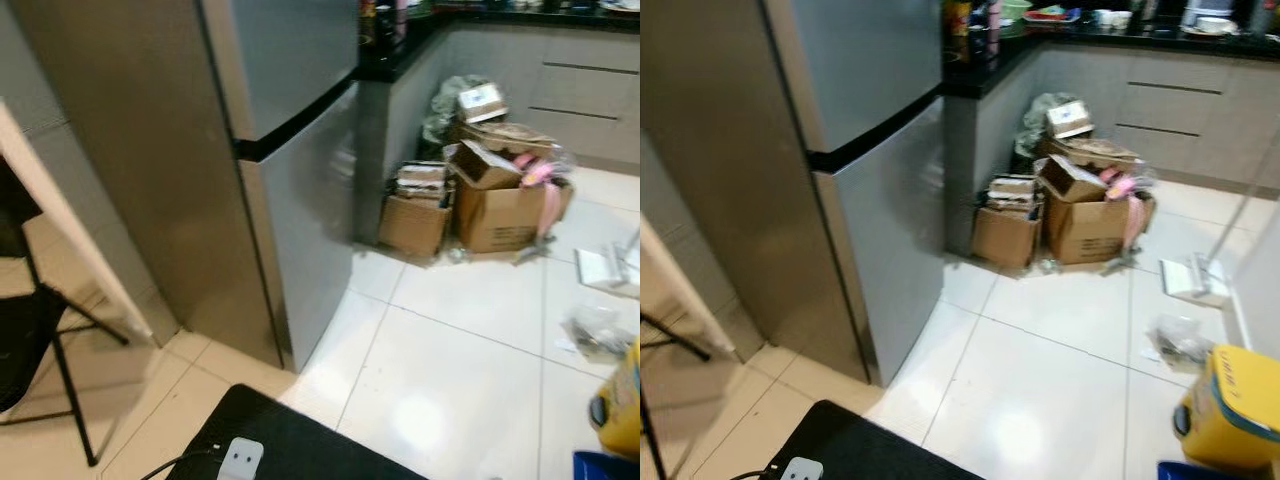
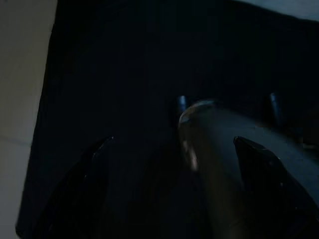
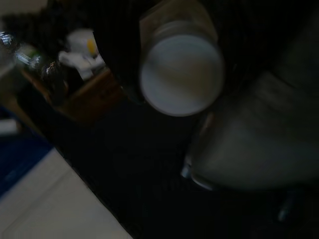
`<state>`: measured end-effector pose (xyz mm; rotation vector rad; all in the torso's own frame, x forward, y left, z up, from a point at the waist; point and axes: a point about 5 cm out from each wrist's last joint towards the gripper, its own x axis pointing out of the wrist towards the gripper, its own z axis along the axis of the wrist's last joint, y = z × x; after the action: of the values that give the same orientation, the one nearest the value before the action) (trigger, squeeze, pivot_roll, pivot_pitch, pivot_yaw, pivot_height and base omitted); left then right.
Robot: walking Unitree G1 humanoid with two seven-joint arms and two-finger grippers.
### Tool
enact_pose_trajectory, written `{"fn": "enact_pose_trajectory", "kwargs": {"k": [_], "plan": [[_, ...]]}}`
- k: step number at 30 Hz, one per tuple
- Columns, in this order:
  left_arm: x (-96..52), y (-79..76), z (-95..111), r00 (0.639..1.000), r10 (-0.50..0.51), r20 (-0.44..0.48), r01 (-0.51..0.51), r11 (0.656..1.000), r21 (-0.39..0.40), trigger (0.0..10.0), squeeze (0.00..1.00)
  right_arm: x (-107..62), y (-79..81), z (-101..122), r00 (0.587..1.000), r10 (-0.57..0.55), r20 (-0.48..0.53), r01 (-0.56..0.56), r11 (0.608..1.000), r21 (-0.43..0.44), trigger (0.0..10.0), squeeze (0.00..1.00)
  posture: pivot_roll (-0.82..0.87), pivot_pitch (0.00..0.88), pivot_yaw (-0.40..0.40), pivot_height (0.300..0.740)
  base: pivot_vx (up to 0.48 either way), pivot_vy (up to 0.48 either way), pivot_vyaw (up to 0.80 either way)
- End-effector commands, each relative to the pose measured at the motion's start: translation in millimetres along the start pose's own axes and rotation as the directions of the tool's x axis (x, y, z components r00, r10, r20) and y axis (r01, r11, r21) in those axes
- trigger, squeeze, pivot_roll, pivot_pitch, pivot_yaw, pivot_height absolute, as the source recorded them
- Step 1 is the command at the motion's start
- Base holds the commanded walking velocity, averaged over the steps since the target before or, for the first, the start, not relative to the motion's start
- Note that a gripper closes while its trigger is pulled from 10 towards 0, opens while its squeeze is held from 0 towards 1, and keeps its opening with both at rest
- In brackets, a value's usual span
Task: Restocking fridge
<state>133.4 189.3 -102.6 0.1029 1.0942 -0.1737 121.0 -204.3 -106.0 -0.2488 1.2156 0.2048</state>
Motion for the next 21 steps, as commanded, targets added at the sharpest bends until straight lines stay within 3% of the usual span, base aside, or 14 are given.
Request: {"fn": "enact_pose_trajectory", "kwargs": {"k": [1,14,21], "plan": [[-0.6,0.5,-2.9,1.000,-0.001,-0.010,0.001,1.000,-0.007,10.0,0.00,0.1,1.7,0.0,1.000,0.009,0.006,-0.009,1.000,0.005,10.0,0.00,0.04,0.000,-0.007,0.738,0.000,0.000,0.70],[-0.4,-0.3,-2.3,1.000,-0.007,-0.007,0.007,1.000,-0.007,10.0,0.00,-0.3,-1.2,-1.5,1.000,-0.016,0.001,0.016,1.000,0.003,10.0,0.00,0.04,0.000,-0.008,0.738,0.000,0.000,0.71],[-0.3,-1.4,-2.4,1.000,-0.020,-0.007,0.020,1.000,-0.007,10.0,0.00,-0.7,-3.6,-2.5,0.999,-0.036,-0.002,0.036,0.999,0.016,10.0,0.00,0.04,0.000,-0.008,0.738,0.000,0.000,0.00]]}}
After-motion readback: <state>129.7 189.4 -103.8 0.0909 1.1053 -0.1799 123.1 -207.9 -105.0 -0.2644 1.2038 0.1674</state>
